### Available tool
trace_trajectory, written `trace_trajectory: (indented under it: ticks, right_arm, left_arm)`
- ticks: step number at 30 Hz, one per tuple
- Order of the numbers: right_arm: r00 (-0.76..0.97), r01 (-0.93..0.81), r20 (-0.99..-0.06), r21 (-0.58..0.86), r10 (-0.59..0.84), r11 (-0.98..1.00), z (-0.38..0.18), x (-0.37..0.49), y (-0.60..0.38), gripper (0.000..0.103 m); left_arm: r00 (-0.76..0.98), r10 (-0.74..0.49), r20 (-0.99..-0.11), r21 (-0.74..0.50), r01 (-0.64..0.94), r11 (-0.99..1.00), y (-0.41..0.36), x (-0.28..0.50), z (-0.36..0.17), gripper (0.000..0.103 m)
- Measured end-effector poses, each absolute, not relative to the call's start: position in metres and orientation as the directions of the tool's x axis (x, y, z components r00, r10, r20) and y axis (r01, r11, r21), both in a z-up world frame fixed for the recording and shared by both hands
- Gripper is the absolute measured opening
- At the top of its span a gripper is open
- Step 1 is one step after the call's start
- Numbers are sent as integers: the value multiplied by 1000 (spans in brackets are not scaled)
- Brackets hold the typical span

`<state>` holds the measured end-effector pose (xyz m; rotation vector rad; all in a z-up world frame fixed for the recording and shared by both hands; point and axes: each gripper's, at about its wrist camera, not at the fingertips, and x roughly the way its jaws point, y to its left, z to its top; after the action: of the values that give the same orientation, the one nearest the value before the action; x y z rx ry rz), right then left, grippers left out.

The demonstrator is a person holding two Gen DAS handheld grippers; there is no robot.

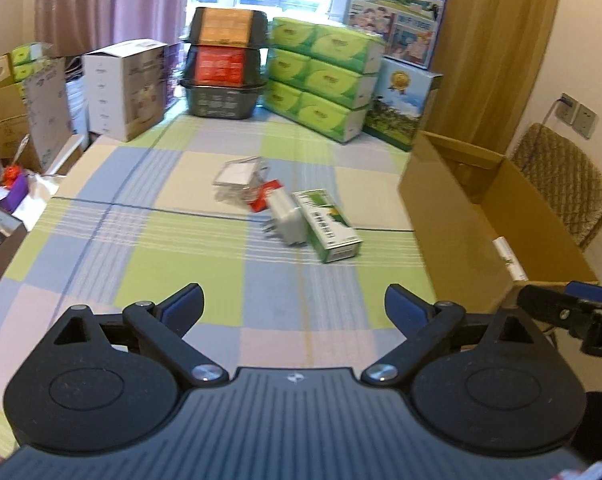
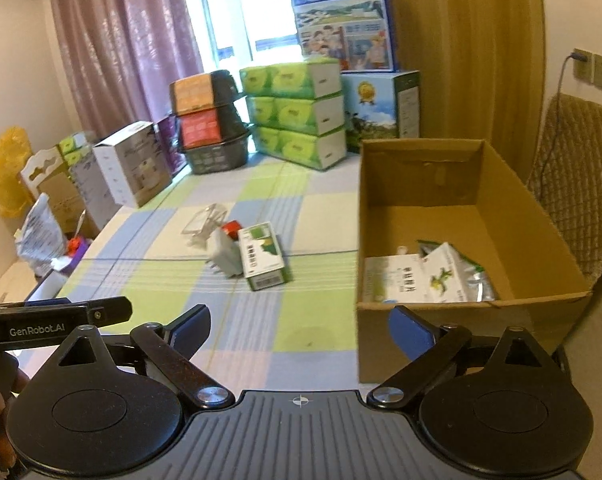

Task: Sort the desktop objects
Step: 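Move both tools back over the table toward the plug and mouthwash box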

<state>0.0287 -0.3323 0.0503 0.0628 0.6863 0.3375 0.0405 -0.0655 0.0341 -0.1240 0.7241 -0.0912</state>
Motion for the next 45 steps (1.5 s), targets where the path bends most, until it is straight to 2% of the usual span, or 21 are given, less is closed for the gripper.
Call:
trace_trajectory:
  ticks: [12, 27, 34, 36, 40, 45]
  right_arm:
    - [683, -351, -635, 148, 361, 924, 36, 31, -299, 94]
    - [648, -434, -649, 114, 398, 894, 11, 54, -256, 94]
    - [641, -450, -658, 95, 395, 888, -7, 83, -241, 93]
    - [637, -451, -663, 95, 395, 887, -13, 93, -239, 91]
    - [624, -457, -675, 94, 394, 885, -25, 113, -234, 81]
    - [612, -467, -691, 77, 385, 881, -43, 138, -228, 77]
  left_arm:
    - [740, -69, -669, -102, 0, 995, -26, 49, 23, 98]
    - [722, -94, -686, -3, 126, 992, -2, 97, 4, 99]
    - [703, -136, -698, 4, 194, 981, 1, 127, -14, 99]
    - [698, -146, -701, 2, 206, 978, 2, 135, -20, 99]
    - [704, -150, -694, 5, 214, 977, 3, 146, -35, 99]
    - [685, -176, -707, -14, 236, 972, 3, 165, -51, 99]
